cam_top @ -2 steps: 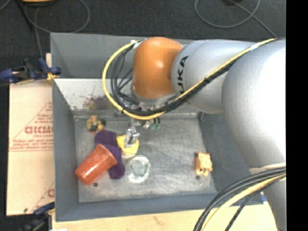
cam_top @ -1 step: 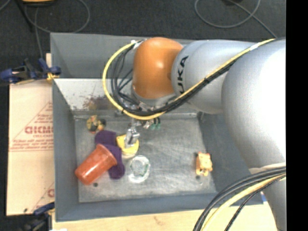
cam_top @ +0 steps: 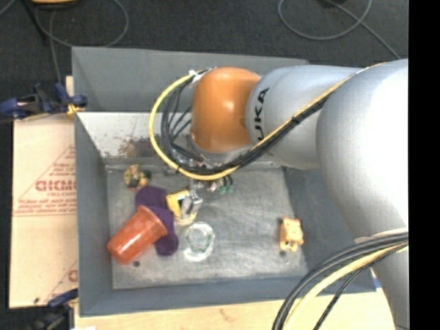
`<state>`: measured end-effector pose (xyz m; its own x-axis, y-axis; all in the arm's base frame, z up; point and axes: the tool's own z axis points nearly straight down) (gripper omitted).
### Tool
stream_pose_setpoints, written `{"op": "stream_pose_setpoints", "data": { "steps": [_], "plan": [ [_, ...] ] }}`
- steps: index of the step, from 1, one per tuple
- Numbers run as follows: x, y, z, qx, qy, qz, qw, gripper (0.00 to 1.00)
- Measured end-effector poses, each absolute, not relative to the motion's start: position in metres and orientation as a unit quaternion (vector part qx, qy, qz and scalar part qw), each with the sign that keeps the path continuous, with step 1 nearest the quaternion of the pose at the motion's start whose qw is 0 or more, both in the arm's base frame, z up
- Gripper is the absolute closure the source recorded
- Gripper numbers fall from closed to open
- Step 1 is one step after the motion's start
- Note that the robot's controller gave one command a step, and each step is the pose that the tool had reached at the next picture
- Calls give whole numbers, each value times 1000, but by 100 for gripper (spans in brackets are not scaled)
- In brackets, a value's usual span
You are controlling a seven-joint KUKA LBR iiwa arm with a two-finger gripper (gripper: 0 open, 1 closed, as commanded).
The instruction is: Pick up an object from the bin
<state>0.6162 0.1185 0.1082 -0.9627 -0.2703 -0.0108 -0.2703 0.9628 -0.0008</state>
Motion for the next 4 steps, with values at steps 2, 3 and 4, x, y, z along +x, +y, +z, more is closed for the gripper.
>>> {"op": "stream_pose_setpoints", "data": {
  "steps": [2,3,4],
  "plan": [
    [611,103,78,-142,990,-4,1,100],
    [611,103,78,-142,990,-3,1,100],
    [611,103,79,-142,990,-3,1,100]
  ]
}}
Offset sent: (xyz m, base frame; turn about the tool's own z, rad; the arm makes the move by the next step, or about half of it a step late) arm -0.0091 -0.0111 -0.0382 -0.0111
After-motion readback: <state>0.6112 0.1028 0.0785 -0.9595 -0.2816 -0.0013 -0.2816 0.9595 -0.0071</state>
